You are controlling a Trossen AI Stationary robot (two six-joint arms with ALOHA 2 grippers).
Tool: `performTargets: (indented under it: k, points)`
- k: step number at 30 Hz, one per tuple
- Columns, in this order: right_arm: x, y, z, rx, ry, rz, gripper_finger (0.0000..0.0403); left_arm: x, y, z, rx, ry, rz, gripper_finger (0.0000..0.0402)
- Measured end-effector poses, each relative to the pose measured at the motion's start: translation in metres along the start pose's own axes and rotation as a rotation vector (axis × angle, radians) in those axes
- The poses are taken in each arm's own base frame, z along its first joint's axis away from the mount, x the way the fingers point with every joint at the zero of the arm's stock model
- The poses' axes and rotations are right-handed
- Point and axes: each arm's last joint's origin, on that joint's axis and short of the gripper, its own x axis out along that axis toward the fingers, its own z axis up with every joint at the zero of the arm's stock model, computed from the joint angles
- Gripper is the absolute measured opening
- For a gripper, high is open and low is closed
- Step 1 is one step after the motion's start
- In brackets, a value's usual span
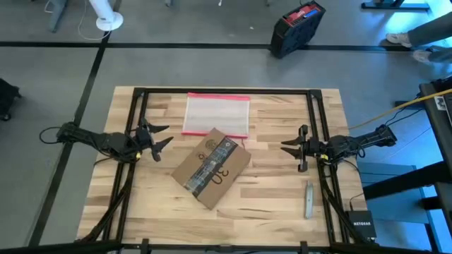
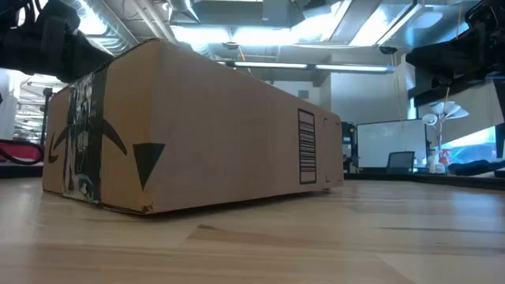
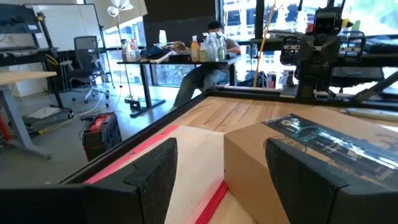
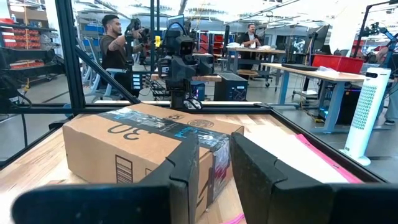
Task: Unpack boxes
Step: Open the cardboard box using the gray cutter
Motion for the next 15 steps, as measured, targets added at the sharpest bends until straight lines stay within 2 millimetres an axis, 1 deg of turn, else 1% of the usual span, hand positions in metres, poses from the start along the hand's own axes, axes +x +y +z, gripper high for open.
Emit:
performTargets:
  k: [3,9,15]
  points:
    - [0.0000,0.0000,0.0001,0.000,0.000,0.000,0.0083,0.0000,0.0001,-0.0001,-0.030,0.001,0.001,0.0235]
    - [0.0000,0.0000,0.0000,0.000,0.000,0.000,0.0083,0.0001,0.0008,0.0029,-0.013,-0.019,0.014,0.0235]
    - [0.0000,0.0000,0.0000,0.000,0.000,0.000,0.0083,0.0007,0.0021,0.0024,-0.051,-0.015,0.036,0.0235]
